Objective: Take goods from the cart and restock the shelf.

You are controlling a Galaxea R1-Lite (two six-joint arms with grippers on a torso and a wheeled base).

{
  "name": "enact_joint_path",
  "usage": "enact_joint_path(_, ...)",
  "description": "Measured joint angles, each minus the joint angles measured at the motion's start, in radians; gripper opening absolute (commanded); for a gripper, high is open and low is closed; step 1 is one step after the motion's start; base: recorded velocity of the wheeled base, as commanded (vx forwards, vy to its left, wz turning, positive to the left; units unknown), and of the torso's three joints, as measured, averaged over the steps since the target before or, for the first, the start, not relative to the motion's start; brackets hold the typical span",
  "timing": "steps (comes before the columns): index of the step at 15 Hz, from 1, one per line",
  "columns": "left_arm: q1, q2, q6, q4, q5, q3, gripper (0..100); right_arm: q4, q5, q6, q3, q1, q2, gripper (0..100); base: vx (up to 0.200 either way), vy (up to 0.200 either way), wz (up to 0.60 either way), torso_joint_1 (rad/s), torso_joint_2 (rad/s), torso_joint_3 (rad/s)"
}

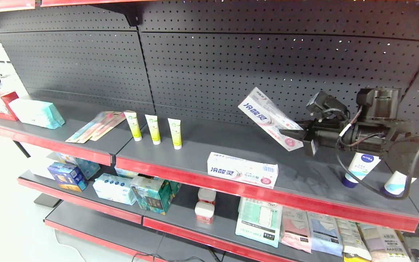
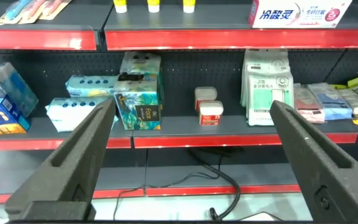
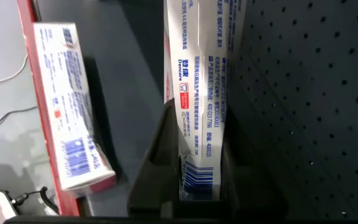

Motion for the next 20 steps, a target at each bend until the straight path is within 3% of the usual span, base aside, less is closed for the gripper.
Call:
enact_joint_path(11,0.000,0.001,0.000,0.000,0.000,0.000,100,0.002,0.071,-0.063,-0.059,-0.070,0.144,0,0.000,0.000,0.00,0.000,0.00,0.000)
enact_joint_path(20,0.000,0.001,0.000,0.000,0.000,0.000,100,0.002,0.074,-0.063,-0.062,-0.043,0.169,0,0.000,0.000,0.00,0.000,0.00,0.000)
